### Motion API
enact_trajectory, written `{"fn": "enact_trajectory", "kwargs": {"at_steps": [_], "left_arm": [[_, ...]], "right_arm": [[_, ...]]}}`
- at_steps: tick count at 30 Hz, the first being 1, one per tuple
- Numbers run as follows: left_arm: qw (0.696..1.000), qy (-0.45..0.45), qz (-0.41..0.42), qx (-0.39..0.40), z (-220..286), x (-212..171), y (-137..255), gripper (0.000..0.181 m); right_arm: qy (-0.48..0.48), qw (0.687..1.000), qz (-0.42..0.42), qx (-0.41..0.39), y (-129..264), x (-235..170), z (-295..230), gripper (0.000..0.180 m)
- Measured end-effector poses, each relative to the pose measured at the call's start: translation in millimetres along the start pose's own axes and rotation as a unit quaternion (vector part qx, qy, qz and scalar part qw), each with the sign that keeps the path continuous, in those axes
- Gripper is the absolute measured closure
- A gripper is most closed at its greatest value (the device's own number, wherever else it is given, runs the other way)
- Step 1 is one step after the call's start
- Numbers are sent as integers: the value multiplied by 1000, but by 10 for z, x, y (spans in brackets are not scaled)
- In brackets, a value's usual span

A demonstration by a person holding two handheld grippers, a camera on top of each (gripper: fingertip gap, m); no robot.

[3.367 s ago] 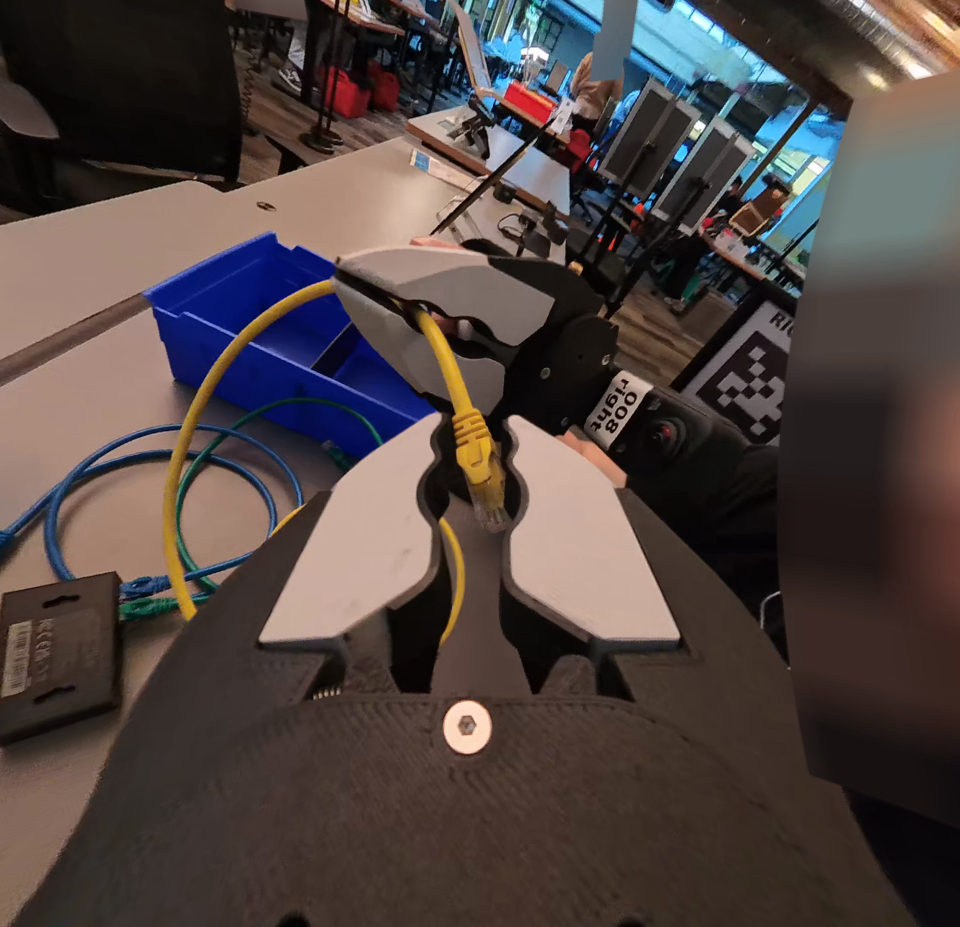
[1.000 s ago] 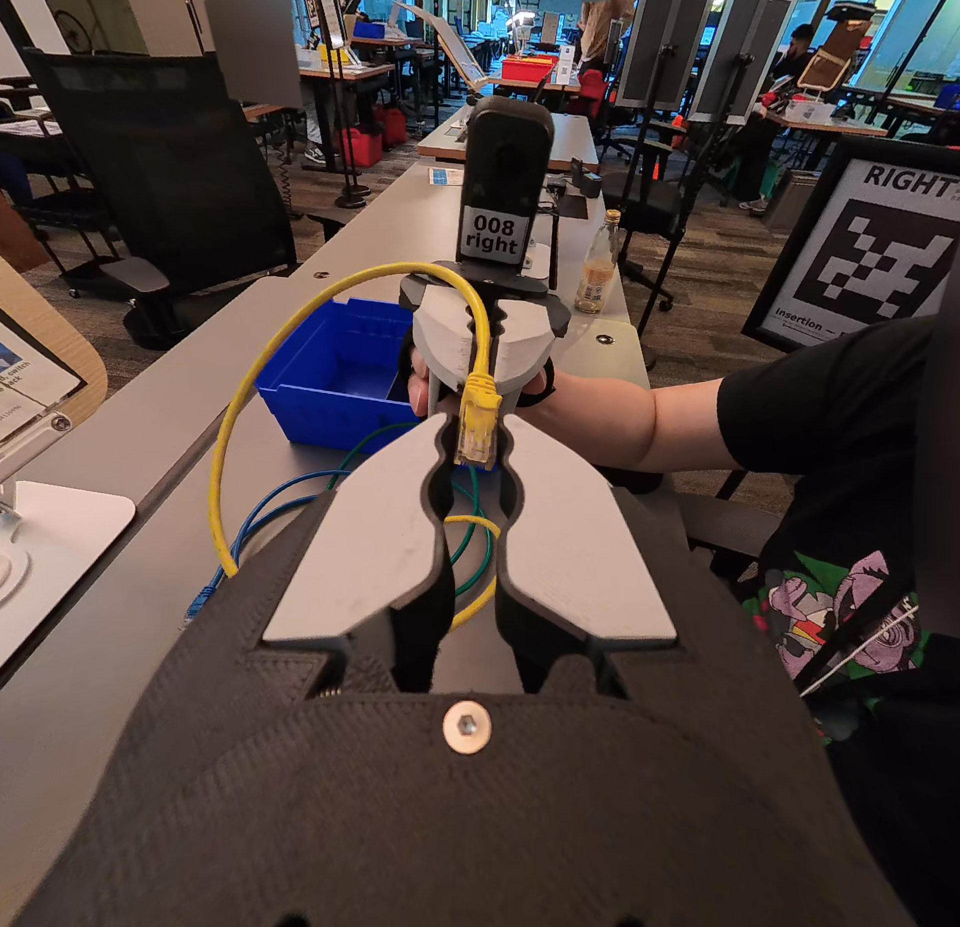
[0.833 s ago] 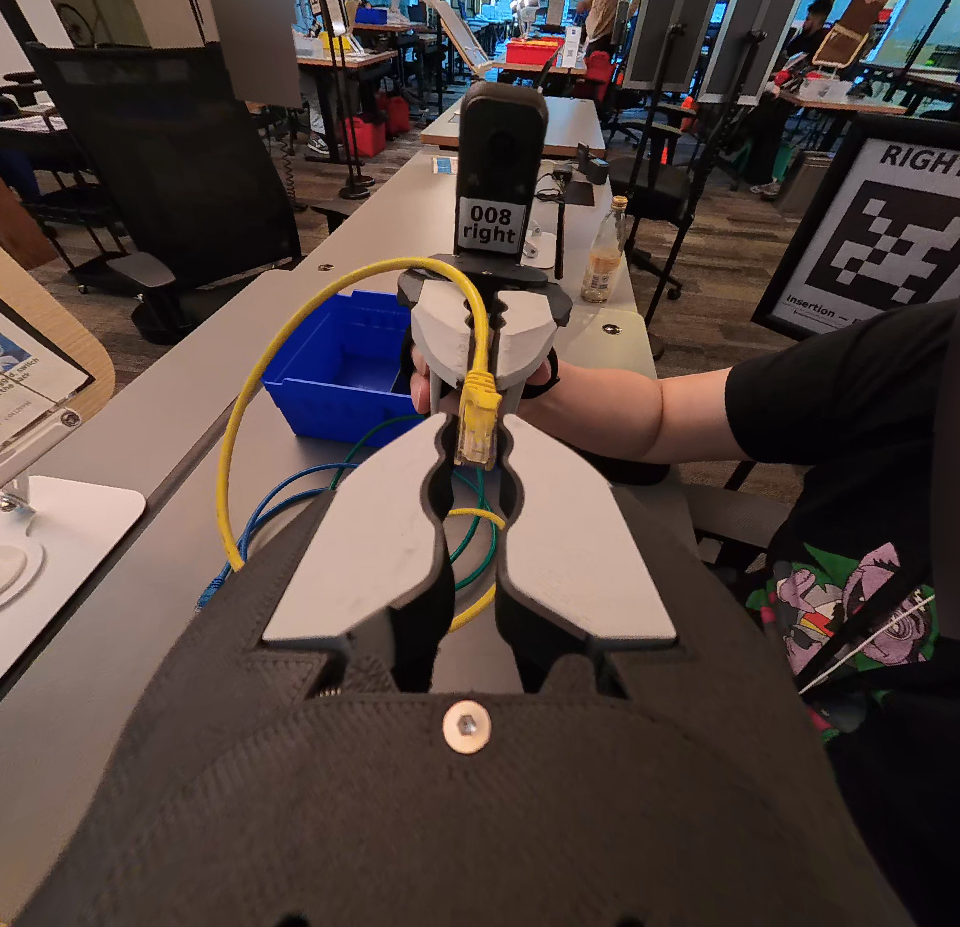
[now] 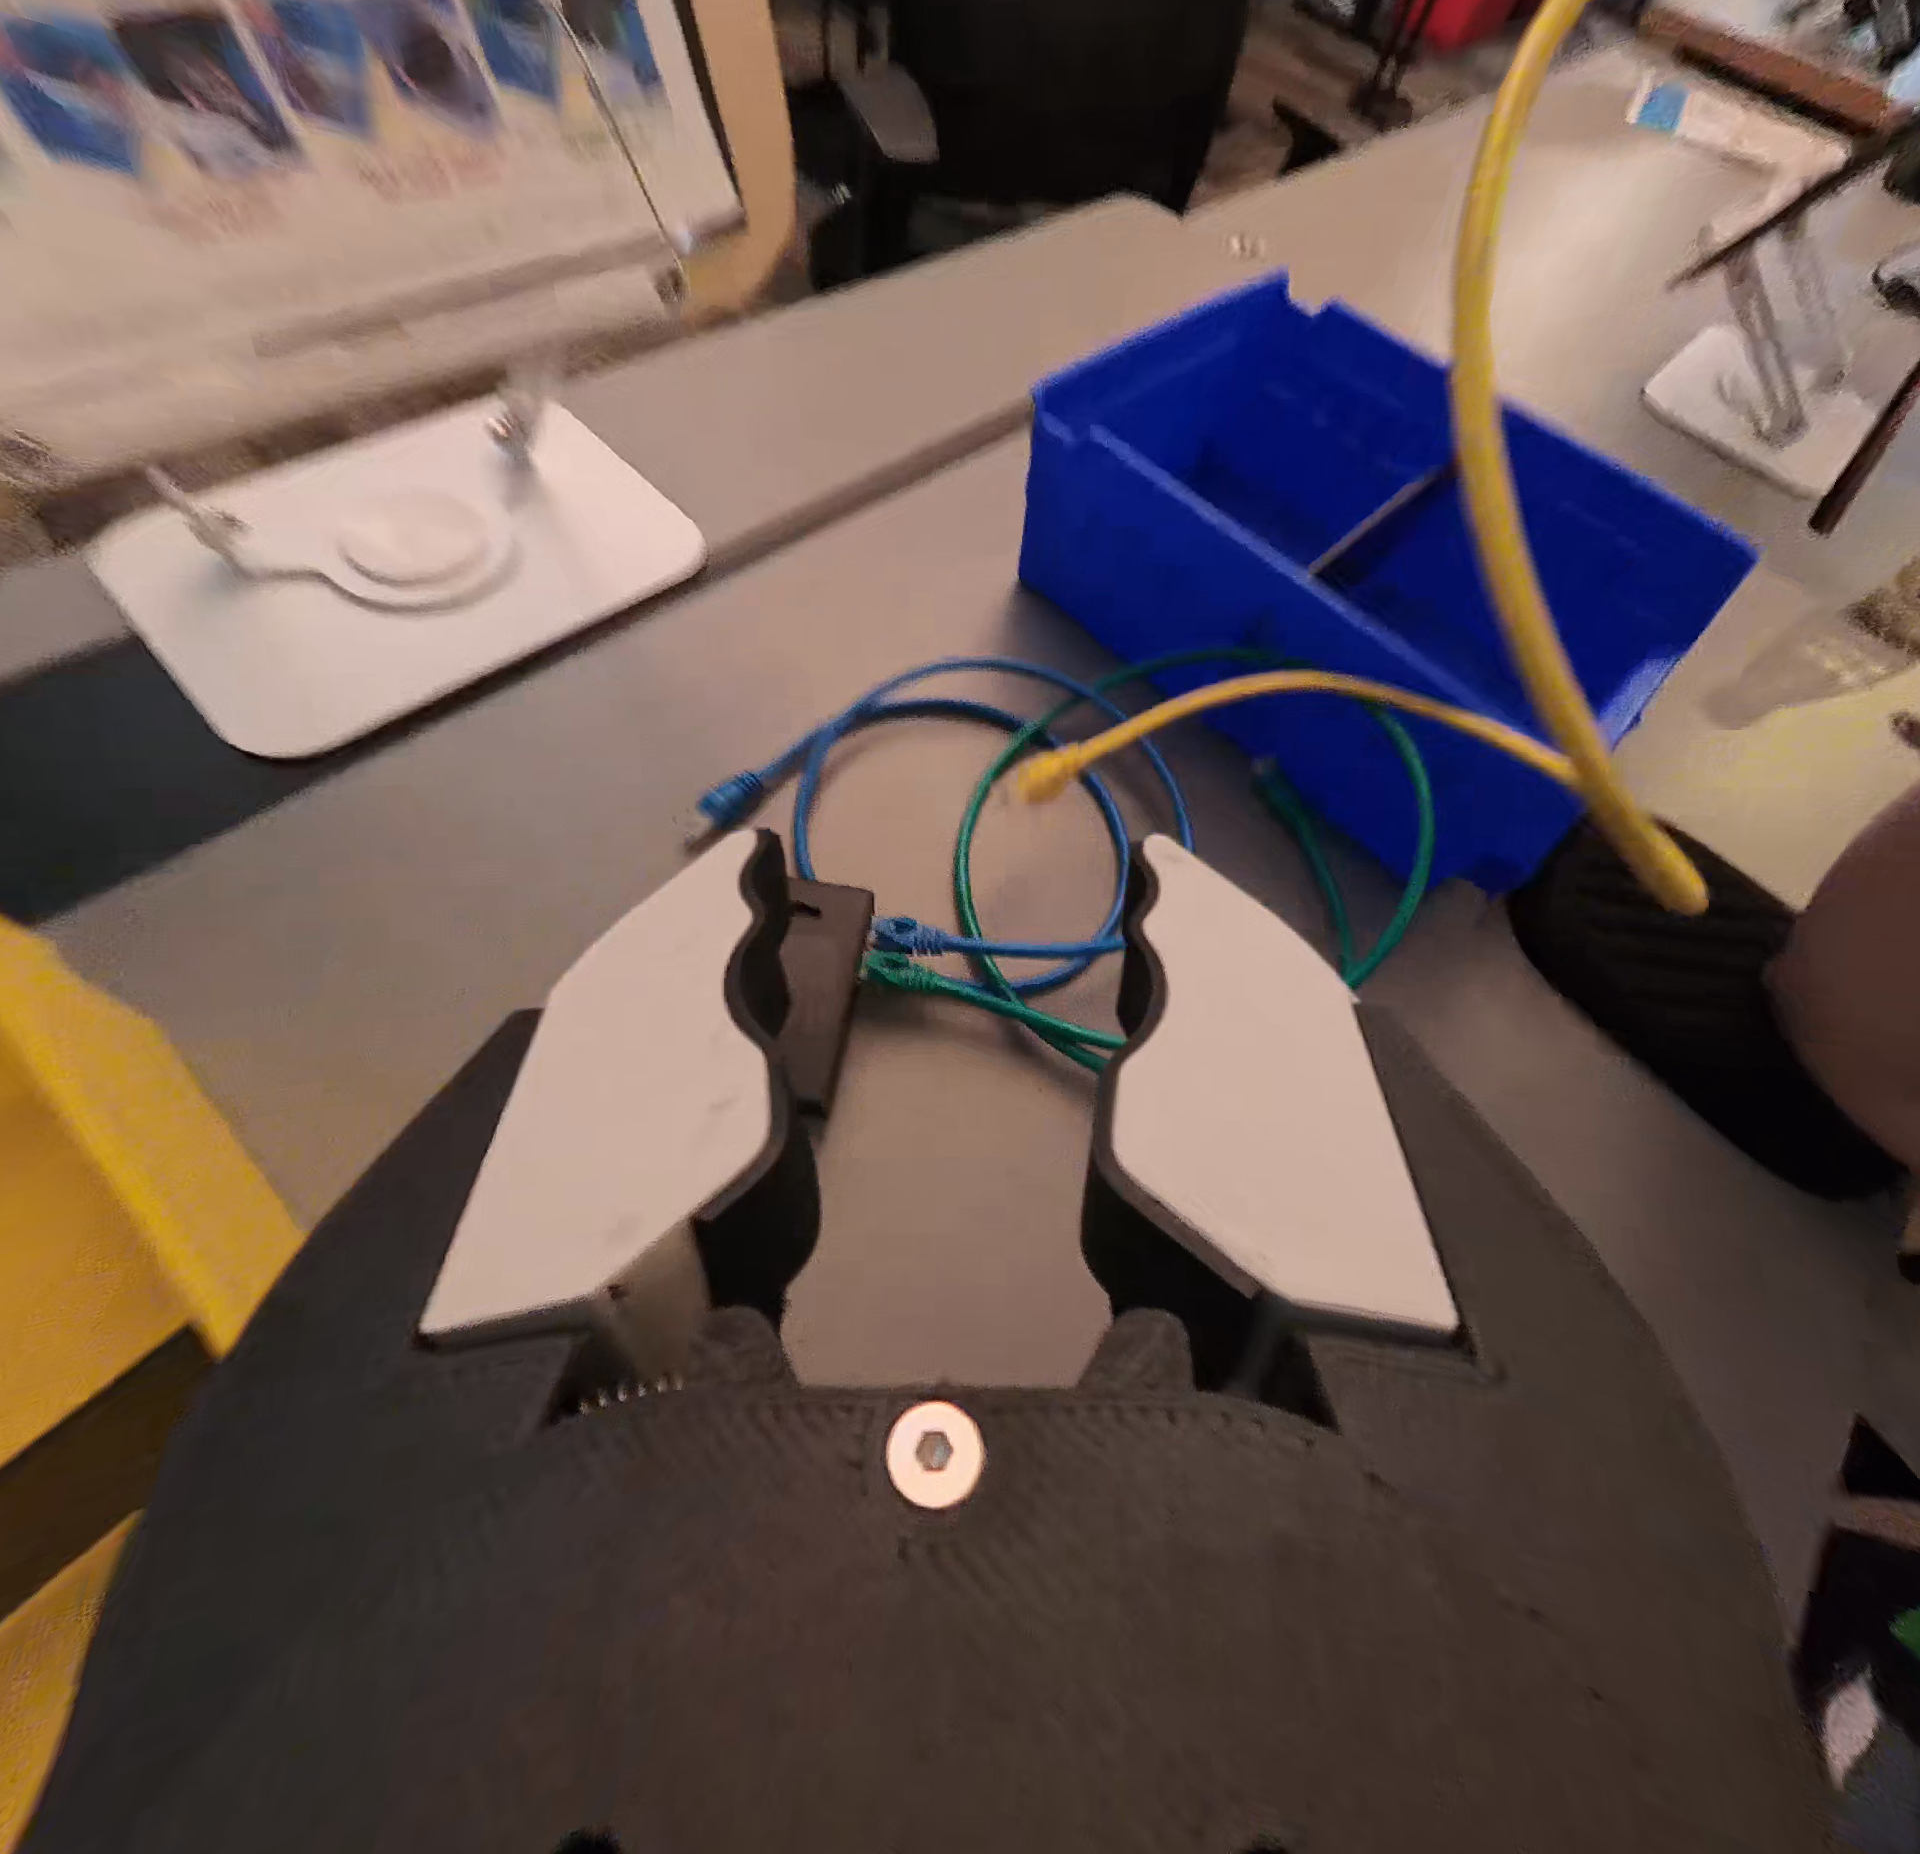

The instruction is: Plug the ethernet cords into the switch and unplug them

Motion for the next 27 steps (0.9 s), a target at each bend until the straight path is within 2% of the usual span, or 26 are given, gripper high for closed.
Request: {"fn": "enact_trajectory", "kwargs": {"at_steps": [3,6,8,10,14,18,21,24,27], "left_arm": [[997,-30,-58,32,-116,-498,-227,110],[984,-93,-128,83,-323,-784,-344,107],[969,-119,-208,57,-356,-848,-427,111],[947,-128,-293,13,-367,-869,-502,99],[908,-124,-399,-20,-537,-985,-641,94],[887,-138,-439,-26,-642,-1192,-692,95],[870,-149,-470,-27,-720,-1323,-665,104],[871,-140,-470,-35,-728,-1311,-687,114],[867,-155,-471,-50,-716,-1303,-711,115]], "right_arm": [[6,1000,-13,8,3,10,-40,173],[1,1000,-14,25,-4,29,-106,173],[4,999,-16,33,-1,44,-136,173],[6,999,-20,39,7,54,-159,173],[10,999,-16,40,38,102,-174,173],[18,999,-9,39,88,171,-185,173],[20,999,-1,38,118,217,-183,173],[20,999,3,34,140,231,-155,173],[19,999,2,31,150,225,-131,173]]}}
Point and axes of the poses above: each gripper's, where its closed fingertips meet, y back along the fingers, x out of its top, z = x × y across the jaws, the point moved 4 cm from there along y, back along the fingers, and after that the axes turned 11 degrees about z, right-handed, at the moved point
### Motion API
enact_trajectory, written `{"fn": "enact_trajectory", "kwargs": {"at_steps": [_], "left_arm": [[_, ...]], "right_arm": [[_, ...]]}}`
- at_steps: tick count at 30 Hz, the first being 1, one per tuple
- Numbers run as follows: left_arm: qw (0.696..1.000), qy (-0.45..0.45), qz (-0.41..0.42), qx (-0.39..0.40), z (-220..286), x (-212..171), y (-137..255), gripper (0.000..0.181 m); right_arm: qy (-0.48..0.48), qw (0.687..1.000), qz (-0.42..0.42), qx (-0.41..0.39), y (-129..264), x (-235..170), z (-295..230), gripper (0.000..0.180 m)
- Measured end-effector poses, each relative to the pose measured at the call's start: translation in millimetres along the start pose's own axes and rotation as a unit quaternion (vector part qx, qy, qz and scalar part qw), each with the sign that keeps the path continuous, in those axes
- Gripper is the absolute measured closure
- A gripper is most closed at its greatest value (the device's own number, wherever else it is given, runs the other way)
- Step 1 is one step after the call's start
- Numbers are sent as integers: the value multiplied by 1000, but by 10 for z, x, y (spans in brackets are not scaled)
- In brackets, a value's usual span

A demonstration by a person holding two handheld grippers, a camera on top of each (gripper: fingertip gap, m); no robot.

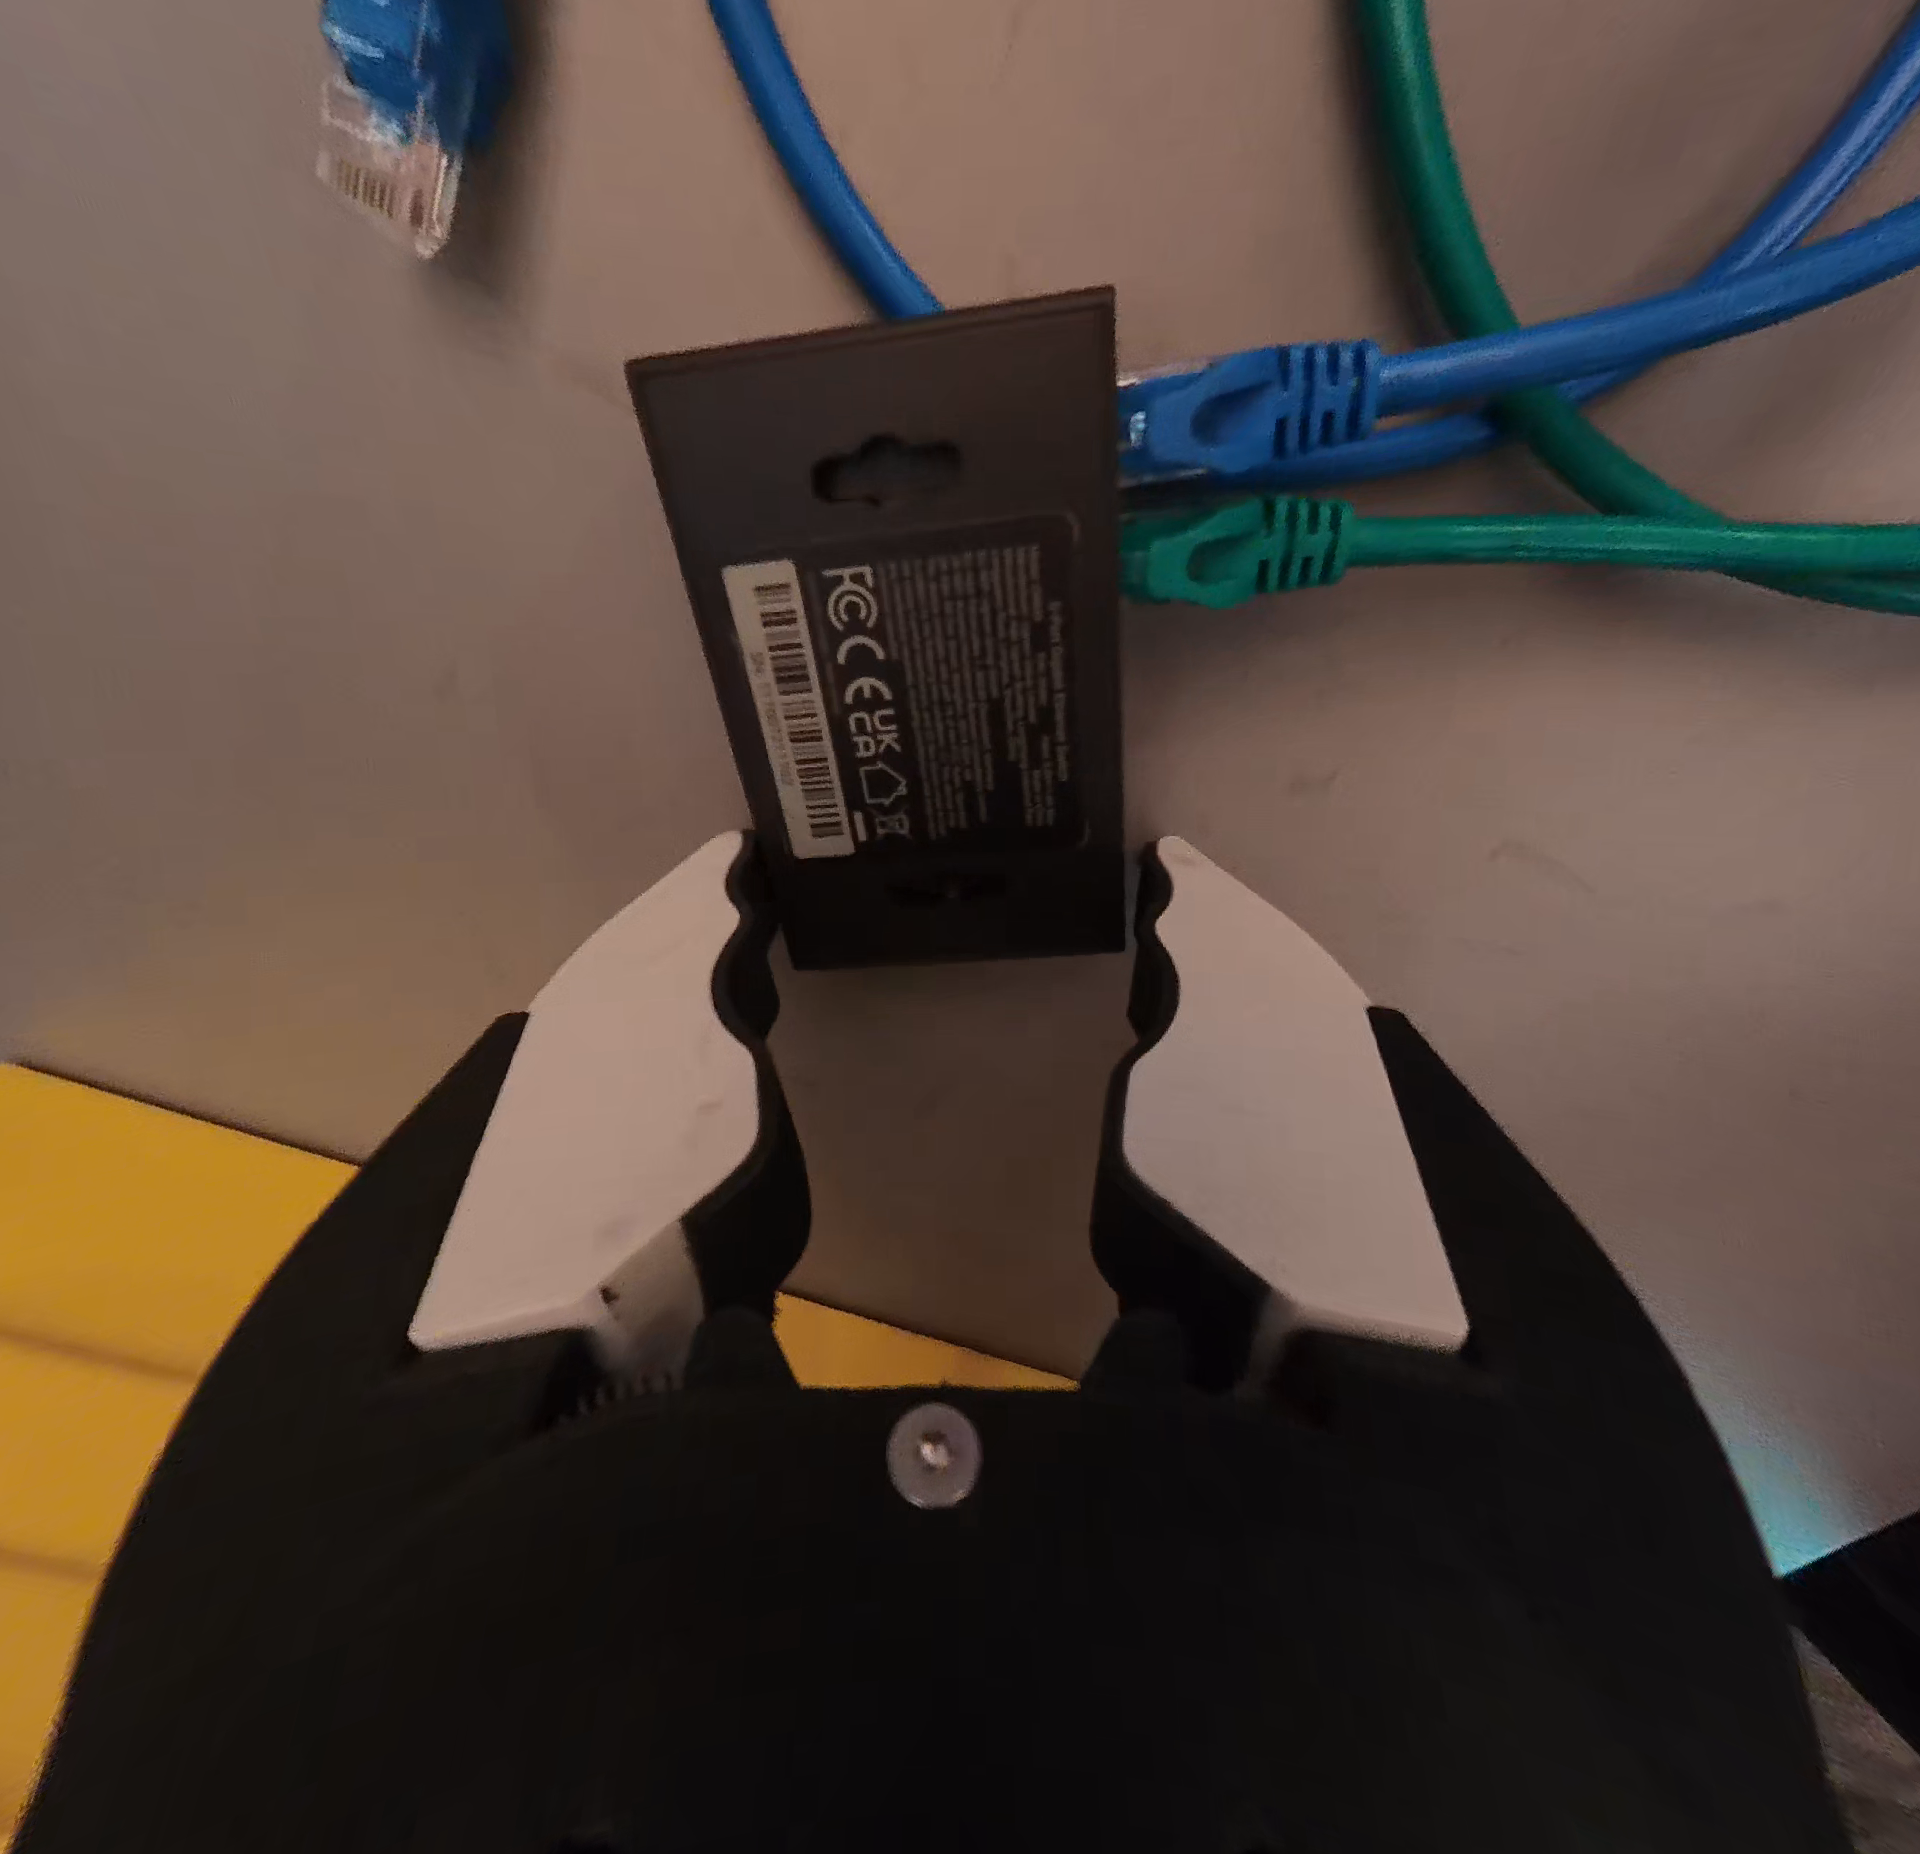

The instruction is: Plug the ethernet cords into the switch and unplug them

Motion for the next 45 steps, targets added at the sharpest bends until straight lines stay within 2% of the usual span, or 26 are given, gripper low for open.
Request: {"fn": "enact_trajectory", "kwargs": {"at_steps": [3,12,13,15,30,37,45], "left_arm": [[1000,-3,-1,0,8,29,-15,105],[999,-27,-26,-6,20,30,-16,101],[999,-29,-30,-6,18,31,-13,101],[999,-35,-35,-8,4,29,1,119],[998,-12,-57,-2,-9,43,-6,120],[999,37,-23,14,-34,-29,27,121],[986,152,39,-57,6,-127,374,120]], "right_arm": [[-1,1000,-3,-1,-5,-16,10,173],[-6,1000,-11,-3,-31,-74,35,173],[-7,1000,-11,-3,-30,-76,37,173],[-8,1000,-12,-4,-25,-77,44,173],[-10,1000,-8,-6,40,-25,57,173],[-11,1000,-17,-12,47,-78,129,173],[5,999,-20,-29,95,-48,169,173]]}}
Point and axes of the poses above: each gripper's, where its closed fingertips meet, y back along the fingers, x out of its top, z = x × y across the jaws, the point moved 4 cm from there along y, back along the fingers, and after that the axes turned 11 degrees about z, right-handed, at the moved point
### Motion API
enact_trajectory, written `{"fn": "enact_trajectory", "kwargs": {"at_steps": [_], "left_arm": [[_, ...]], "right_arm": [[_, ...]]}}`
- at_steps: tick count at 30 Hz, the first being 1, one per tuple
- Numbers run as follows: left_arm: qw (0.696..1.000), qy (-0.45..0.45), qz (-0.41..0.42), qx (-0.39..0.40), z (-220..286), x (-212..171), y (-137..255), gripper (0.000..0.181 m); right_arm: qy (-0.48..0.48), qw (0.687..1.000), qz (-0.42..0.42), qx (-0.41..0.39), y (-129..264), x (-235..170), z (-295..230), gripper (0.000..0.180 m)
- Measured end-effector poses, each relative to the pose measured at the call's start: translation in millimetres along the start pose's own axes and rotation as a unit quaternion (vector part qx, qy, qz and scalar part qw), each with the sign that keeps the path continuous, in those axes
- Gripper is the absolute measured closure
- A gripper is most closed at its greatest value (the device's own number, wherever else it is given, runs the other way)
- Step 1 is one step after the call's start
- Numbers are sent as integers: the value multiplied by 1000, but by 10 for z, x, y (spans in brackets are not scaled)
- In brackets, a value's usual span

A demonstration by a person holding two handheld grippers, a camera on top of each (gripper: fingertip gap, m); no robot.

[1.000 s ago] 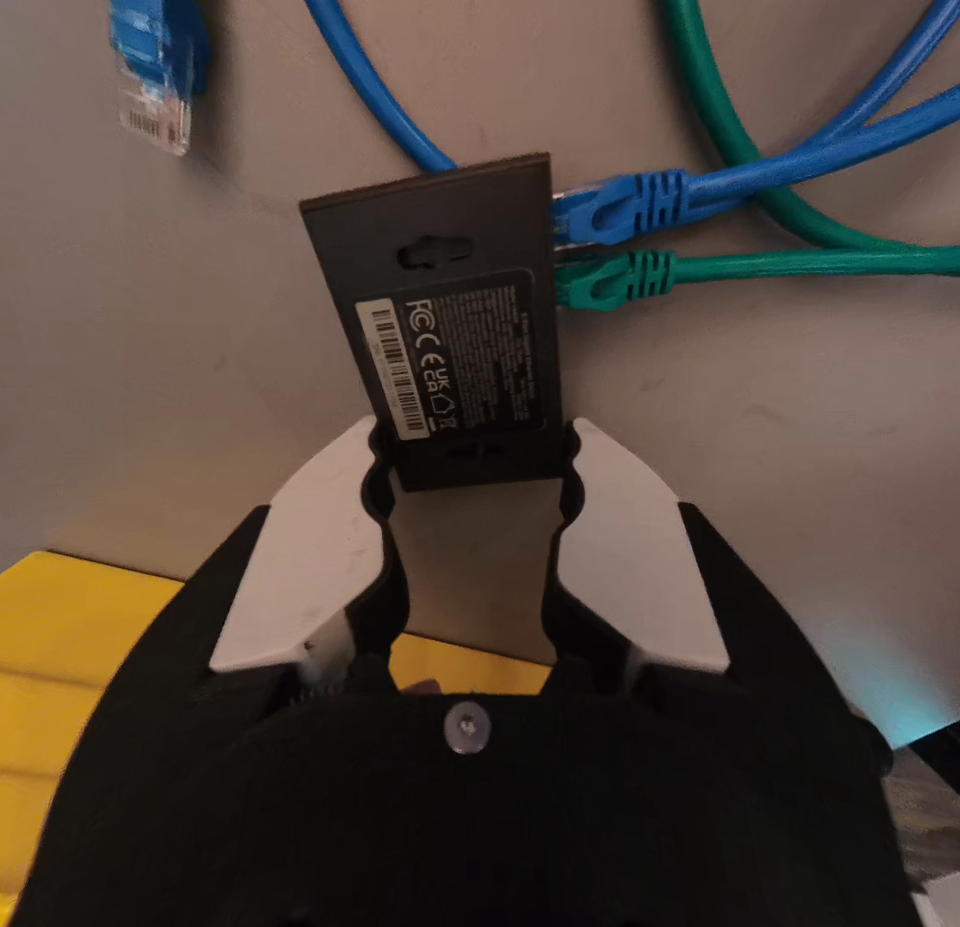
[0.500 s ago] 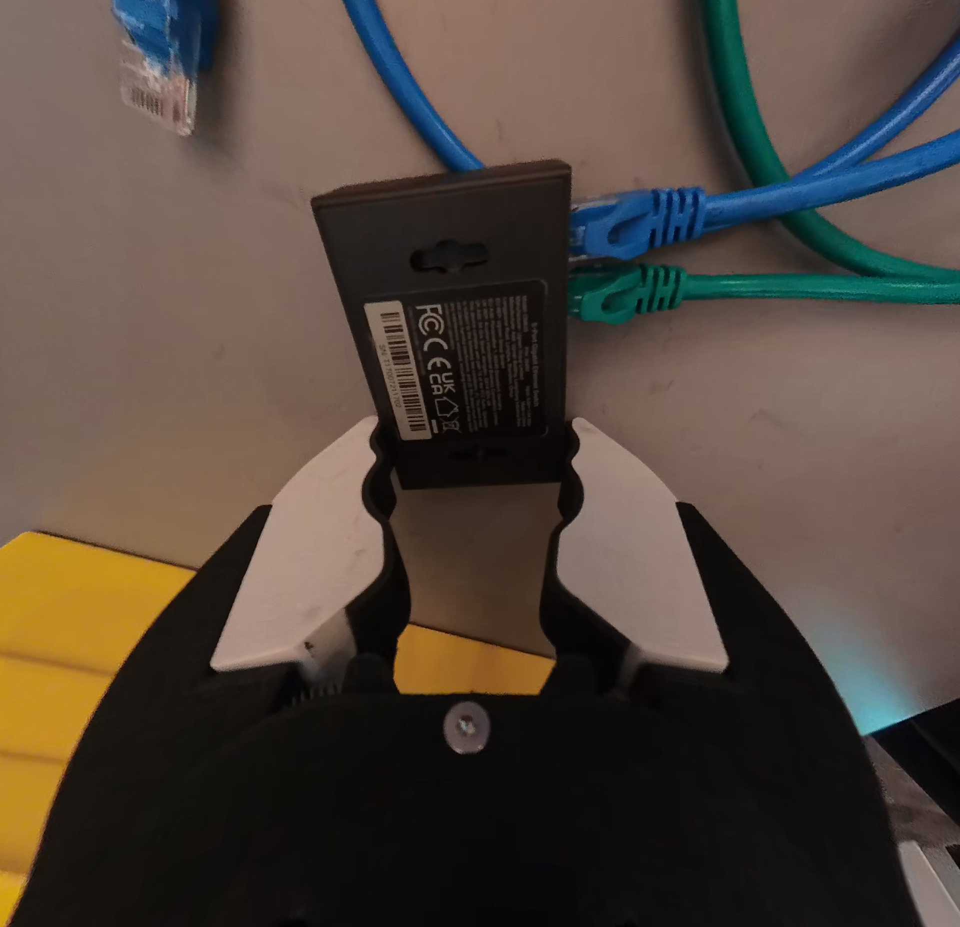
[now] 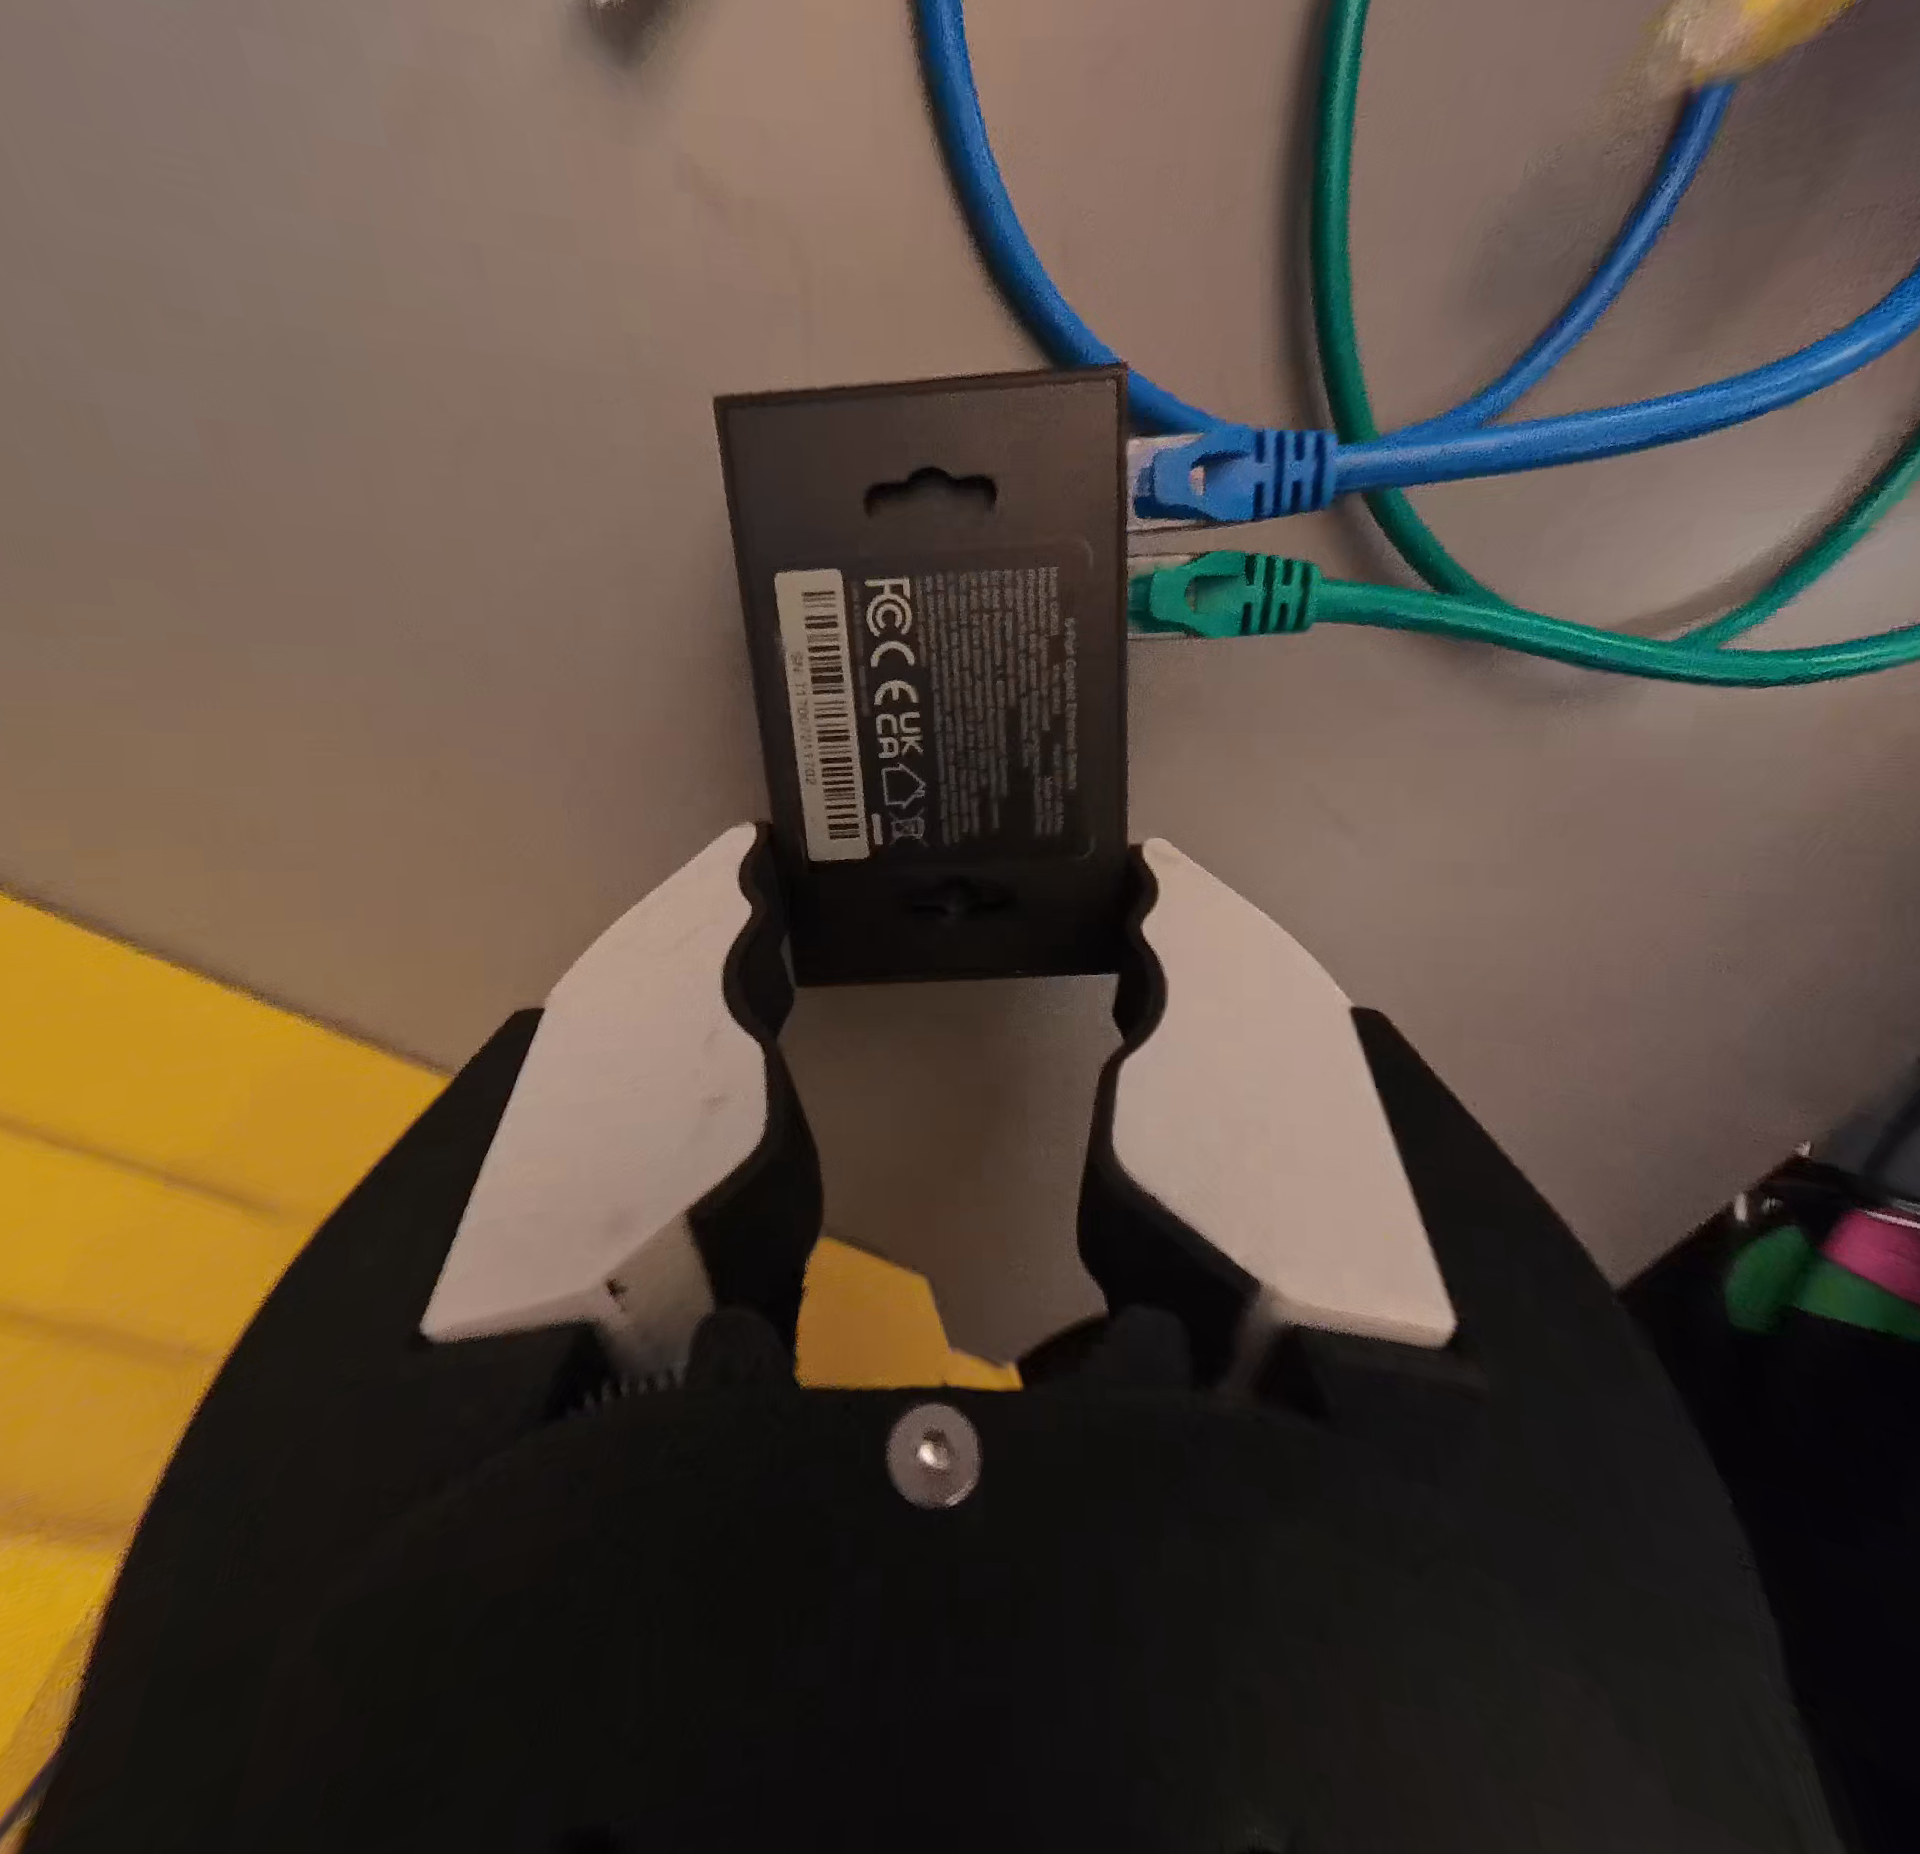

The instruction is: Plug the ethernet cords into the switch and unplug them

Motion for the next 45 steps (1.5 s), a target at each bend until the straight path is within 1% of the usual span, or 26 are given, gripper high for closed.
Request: {"fn": "enact_trajectory", "kwargs": {"at_steps": [3,6,8,10,12,13,14,16,19,22,25,31,34,36,40,42,45], "left_arm": [[998,-34,-32,47,-77,-64,238,120],[990,-88,-49,98,-55,30,523,120],[977,-134,-69,151,-62,126,723,121],[950,-190,-98,226,-118,222,934,120],[921,-238,-122,285,-141,317,1134,120],[900,-263,-134,321,-156,372,1247,120],[880,-289,-144,350,-157,427,1357,120],[851,-314,-151,393,-130,528,1569,121],[810,-347,-146,450,-56,683,1910,121],[778,-358,-126,501,52,844,2297,120],[746,-366,-99,548,206,1026,2694,120],[722,-362,-40,588,604,1347,3258,120],[711,-361,4,604,848,1512,3510,120],[708,-361,36,606,1022,1605,3651,120],[702,-360,100,606,1365,1732,3857,120],[699,-363,132,602,1529,1762,3924,121],[699,-367,185,586,1762,1758,3978,120]], "right_arm": [[7,1000,16,-10,57,88,9,173],[14,999,23,-25,124,164,35,173],[13,999,25,-31,135,179,62,173],[15,999,31,-36,135,203,78,173],[21,998,39,-40,134,236,76,174],[26,998,42,-41,134,267,71,173],[34,997,47,-43,149,306,53,173],[45,996,54,-48,184,378,26,173],[49,996,58,-46,205,444,-7,174],[40,996,65,-33,225,463,-15,174],[34,997,63,-9,152,423,-66,174],[35,998,25,39,-193,147,-245,173],[16,999,17,41,-379,-37,-278,173],[3,999,14,38,-523,-210,-295,173],[-1,998,-29,55,-848,-729,-418,173],[18,998,-46,33,-1014,-994,-427,174],[82,994,-65,-34,-1075,-1315,-314,174]]}}
Point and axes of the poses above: each gripper's, where its closed fingertips meet, y back along the fingers, x out of its top, z = x × y across the jaws, the point moved 4 cm from there along y, back along the fingers, and after that the axes turned 11 degrees about z, right-handed, at the moved point
